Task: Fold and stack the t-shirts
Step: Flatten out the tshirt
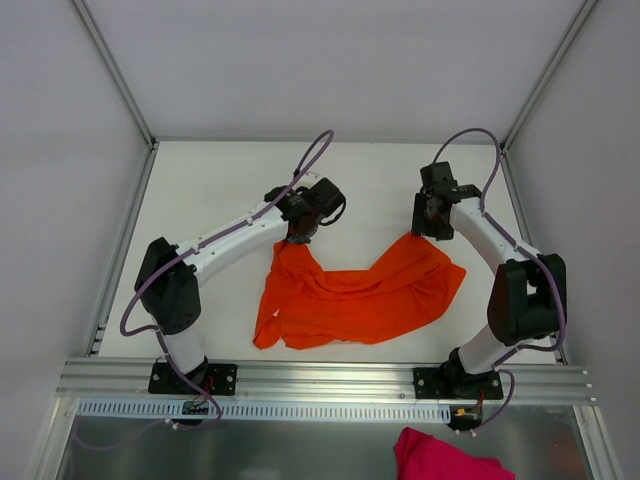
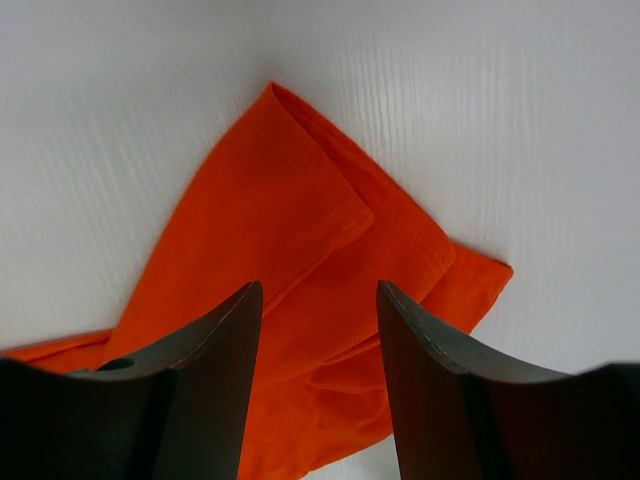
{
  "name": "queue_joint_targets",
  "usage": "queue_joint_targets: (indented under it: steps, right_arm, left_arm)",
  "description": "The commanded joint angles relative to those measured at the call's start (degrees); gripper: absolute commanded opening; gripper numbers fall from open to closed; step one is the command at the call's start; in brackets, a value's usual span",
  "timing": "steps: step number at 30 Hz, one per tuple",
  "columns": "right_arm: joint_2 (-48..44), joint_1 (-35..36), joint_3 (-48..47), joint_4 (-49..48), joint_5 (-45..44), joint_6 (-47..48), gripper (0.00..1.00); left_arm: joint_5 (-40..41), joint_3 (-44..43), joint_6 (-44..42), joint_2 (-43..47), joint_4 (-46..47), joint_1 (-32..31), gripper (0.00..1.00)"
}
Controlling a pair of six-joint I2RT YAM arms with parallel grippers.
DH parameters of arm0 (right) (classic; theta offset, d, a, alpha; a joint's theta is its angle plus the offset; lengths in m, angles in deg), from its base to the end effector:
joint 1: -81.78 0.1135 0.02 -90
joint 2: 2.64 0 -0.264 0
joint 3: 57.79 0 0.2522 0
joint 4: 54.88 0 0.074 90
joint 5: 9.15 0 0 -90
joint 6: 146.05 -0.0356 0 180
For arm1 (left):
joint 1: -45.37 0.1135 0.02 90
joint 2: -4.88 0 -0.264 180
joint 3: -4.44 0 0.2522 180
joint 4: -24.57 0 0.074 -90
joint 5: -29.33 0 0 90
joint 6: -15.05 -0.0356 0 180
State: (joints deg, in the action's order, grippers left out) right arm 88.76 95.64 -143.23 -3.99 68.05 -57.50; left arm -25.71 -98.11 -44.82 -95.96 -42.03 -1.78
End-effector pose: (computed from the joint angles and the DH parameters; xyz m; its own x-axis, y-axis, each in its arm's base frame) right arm 0.3288 0.0730 0.2602 -0.8155 -0.1758 -0.5514 -0.0954 0.9805 -0.1716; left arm 0.2635 -0.2541 0.2869 -0.7512 0.2049 -0.6275 0.0675 0.9695 0.2357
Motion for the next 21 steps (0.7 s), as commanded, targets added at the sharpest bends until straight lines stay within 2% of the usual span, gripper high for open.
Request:
queue_joint_targets:
  steps: [1,2,3,5,6,7,9,15,21]
  right_arm:
    - [1.06,0.11,2.86,2.17,0.14,-3.12,0.52]
    - [1.15,0.11,3.21,1.90,0.66,-3.20,0.52]
    - [0.98,0.11,3.47,1.64,0.67,-3.29,0.52]
    - [0.80,0.11,3.30,1.81,0.32,-3.12,0.52]
    - [0.63,0.11,3.13,1.99,0.14,-3.03,0.52]
    - [0.54,0.19,3.13,2.16,0.05,-2.68,0.52]
    - [-0.07,0.19,3.47,2.16,-0.21,-2.59,0.52]
    - [-0.78,0.19,5.50,1.90,-0.74,-2.41,0.52]
    - [-1.48,0.11,5.85,1.90,-0.48,-2.50,0.52]
  left_arm:
    - [0.64,-1.12,-1.65,1.35,0.37,0.22,0.19]
    - [0.81,-0.86,-1.74,1.26,0.46,0.22,0.35]
    - [1.42,-0.77,-1.57,1.08,0.20,0.31,0.43]
    - [1.69,-0.77,-0.95,0.29,-0.51,0.75,0.52]
    - [1.95,-1.03,0.44,-0.14,-2.16,1.36,0.63]
    - [2.82,-1.38,0.98,-1.02,-3.14,1.63,0.83]
    - [3.18,-1.38,1.95,-1.47,-4.46,2.42,0.85]
    - [-1.47,-0.42,3.70,3.18,-4.29,2.42,0.80]
    - [-10.25,9.06,3.62,7.23,5.54,2.42,0.72]
